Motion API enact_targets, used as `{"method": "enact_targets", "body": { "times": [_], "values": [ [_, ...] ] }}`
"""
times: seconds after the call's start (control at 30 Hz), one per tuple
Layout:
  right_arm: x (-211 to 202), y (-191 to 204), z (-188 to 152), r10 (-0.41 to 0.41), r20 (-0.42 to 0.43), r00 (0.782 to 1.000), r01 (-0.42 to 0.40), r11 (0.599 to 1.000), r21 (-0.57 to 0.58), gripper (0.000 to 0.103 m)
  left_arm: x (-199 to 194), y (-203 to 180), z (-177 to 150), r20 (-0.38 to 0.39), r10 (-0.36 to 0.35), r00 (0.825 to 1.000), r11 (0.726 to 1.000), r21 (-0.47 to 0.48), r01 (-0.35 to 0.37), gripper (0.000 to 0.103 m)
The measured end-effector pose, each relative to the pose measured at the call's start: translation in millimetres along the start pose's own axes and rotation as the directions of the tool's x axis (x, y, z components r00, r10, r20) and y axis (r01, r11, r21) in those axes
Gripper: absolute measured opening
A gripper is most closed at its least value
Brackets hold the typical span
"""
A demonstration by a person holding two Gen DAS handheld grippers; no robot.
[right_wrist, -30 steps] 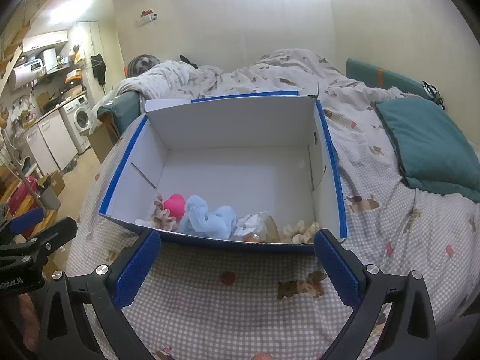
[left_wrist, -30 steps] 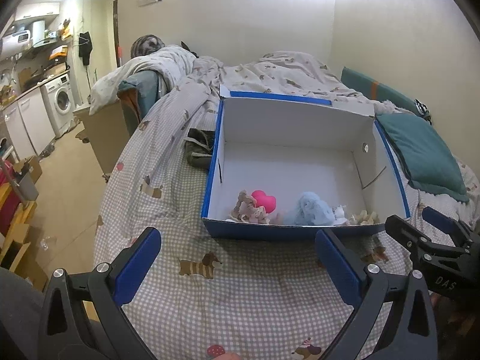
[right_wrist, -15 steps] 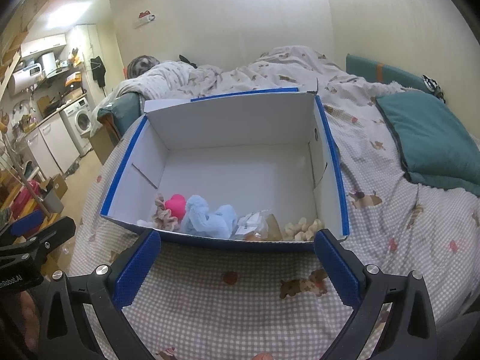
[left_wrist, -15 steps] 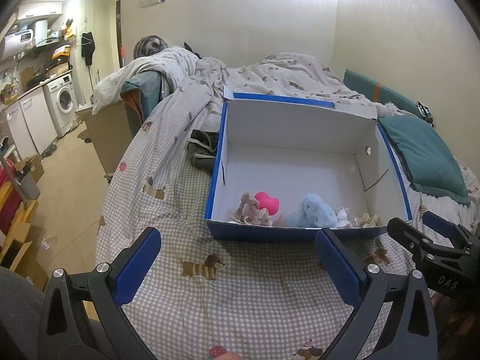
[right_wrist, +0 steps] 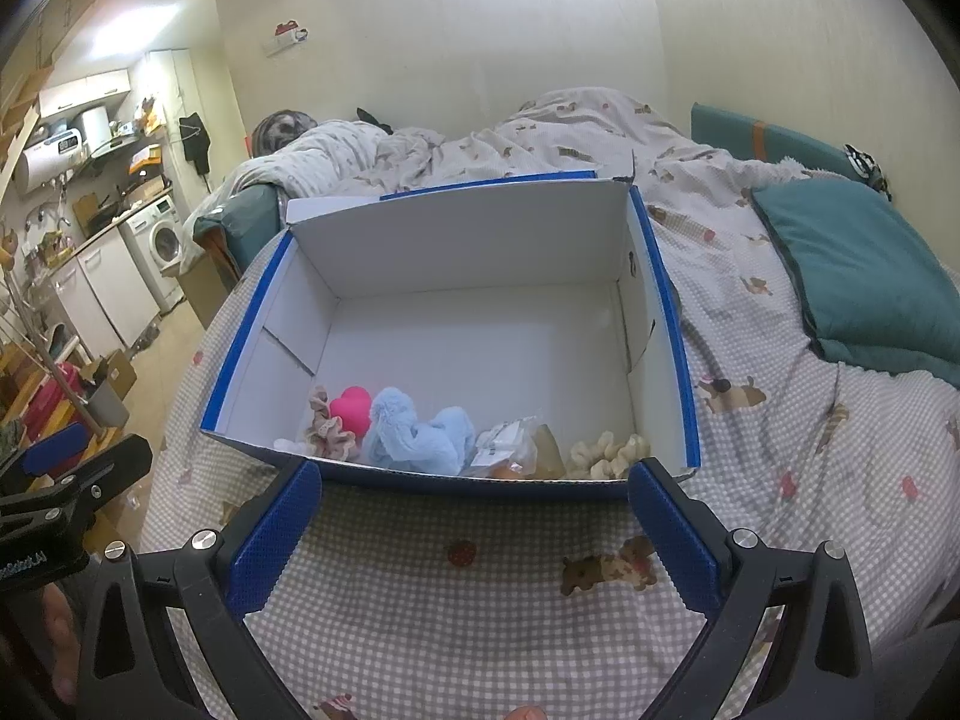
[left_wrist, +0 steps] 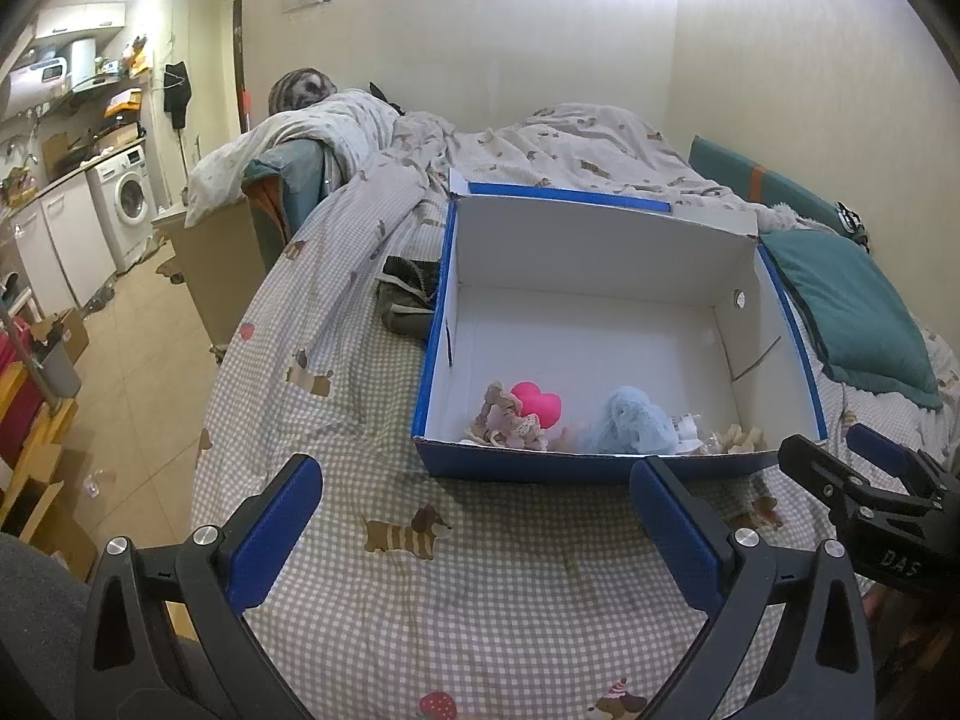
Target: Organize soft objects
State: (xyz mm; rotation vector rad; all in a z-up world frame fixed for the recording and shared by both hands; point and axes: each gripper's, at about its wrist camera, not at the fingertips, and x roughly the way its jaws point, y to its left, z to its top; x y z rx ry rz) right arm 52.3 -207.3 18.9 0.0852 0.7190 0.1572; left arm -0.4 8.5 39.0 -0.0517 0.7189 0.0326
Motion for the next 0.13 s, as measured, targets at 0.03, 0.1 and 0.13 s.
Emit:
{"method": "enact_targets", "body": {
  "times": [0.03, 0.1, 0.13],
  "values": [
    [-0.1, 0.0, 0.2, 0.0, 0.0, 1.0, 0.0, 1.0, 0.0, 0.103, 1.0, 0.9, -0.2, -0.004, -0.001, 1.0, 1.0, -0.003, 0.001, 0.102],
    [0.0, 0.0, 0.2, 0.0, 0.0, 1.0, 0.0, 1.0, 0.0, 0.103, 1.6, 1.8, -0.8, -0.006, 0.003, 1.0, 1.0, -0.005, -0.003, 0.102],
    [0.1, -0.1, 0.1, 0.001, 0.0, 1.0, -0.001, 1.0, 0.0, 0.103, 1.7, 1.8, -0.8, -0.007, 0.002, 1.0, 1.0, -0.005, -0.002, 0.102]
  ]
}}
